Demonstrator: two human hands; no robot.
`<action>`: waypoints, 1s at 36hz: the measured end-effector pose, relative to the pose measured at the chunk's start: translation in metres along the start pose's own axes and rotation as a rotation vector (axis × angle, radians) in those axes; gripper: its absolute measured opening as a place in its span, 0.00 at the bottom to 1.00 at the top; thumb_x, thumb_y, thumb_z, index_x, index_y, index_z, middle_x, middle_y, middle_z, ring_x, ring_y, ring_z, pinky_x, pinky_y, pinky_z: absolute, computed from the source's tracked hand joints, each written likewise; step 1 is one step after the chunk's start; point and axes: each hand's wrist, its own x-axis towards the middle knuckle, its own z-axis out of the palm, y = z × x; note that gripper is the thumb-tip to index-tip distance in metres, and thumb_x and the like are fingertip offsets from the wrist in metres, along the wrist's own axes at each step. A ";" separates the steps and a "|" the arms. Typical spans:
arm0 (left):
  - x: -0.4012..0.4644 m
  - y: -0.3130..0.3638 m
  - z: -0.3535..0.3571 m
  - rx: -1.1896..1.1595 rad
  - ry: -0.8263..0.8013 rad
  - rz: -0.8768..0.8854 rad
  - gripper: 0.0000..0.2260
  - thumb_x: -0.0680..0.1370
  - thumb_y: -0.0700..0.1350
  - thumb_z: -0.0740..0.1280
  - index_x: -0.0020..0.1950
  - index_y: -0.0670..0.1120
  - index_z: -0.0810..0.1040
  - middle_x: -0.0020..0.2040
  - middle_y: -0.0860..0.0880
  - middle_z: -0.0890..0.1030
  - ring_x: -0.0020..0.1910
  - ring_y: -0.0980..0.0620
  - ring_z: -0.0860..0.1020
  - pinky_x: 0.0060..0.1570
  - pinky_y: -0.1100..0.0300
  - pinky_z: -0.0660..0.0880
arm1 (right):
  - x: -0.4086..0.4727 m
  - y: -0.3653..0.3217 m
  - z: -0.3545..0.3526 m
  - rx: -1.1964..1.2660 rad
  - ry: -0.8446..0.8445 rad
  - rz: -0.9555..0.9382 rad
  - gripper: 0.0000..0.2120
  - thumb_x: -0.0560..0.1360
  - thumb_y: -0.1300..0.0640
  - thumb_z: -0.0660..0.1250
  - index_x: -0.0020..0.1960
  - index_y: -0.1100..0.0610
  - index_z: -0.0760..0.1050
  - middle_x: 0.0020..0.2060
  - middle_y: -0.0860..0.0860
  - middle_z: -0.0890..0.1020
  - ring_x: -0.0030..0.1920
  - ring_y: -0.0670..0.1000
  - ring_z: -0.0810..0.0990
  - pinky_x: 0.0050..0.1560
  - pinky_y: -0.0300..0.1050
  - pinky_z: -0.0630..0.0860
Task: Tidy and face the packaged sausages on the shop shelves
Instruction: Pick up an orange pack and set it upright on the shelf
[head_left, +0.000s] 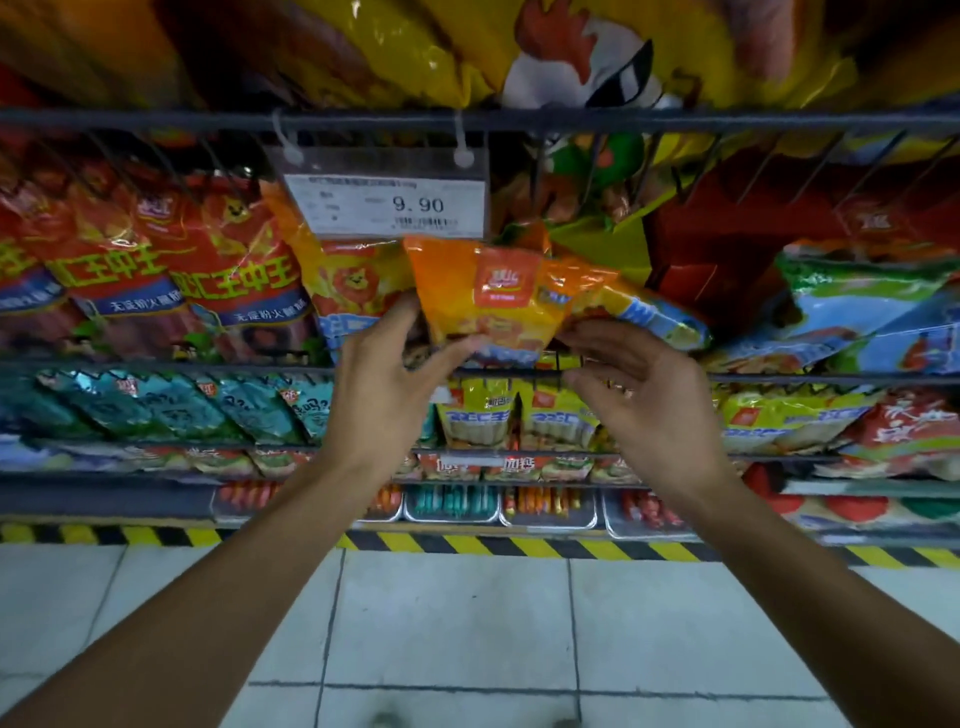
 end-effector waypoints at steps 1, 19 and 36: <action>0.001 0.000 0.000 0.002 -0.003 0.004 0.20 0.78 0.54 0.71 0.68 0.48 0.78 0.58 0.59 0.83 0.59 0.66 0.78 0.65 0.63 0.75 | -0.001 -0.001 0.003 0.000 0.005 0.000 0.18 0.77 0.60 0.75 0.66 0.56 0.79 0.59 0.44 0.84 0.59 0.41 0.82 0.61 0.36 0.78; 0.003 -0.002 -0.017 -0.079 -0.209 -0.022 0.17 0.83 0.48 0.64 0.71 0.47 0.75 0.63 0.60 0.78 0.61 0.74 0.74 0.65 0.75 0.69 | 0.002 -0.027 0.031 -0.198 0.053 -0.063 0.17 0.79 0.43 0.68 0.62 0.53 0.80 0.55 0.43 0.85 0.57 0.43 0.83 0.60 0.48 0.81; -0.021 0.002 -0.009 0.047 0.176 0.020 0.10 0.81 0.45 0.70 0.61 0.46 0.83 0.56 0.55 0.84 0.57 0.55 0.83 0.62 0.62 0.78 | -0.014 -0.024 -0.014 -0.420 0.352 -0.364 0.13 0.78 0.57 0.74 0.62 0.58 0.80 0.54 0.50 0.81 0.55 0.50 0.79 0.58 0.39 0.74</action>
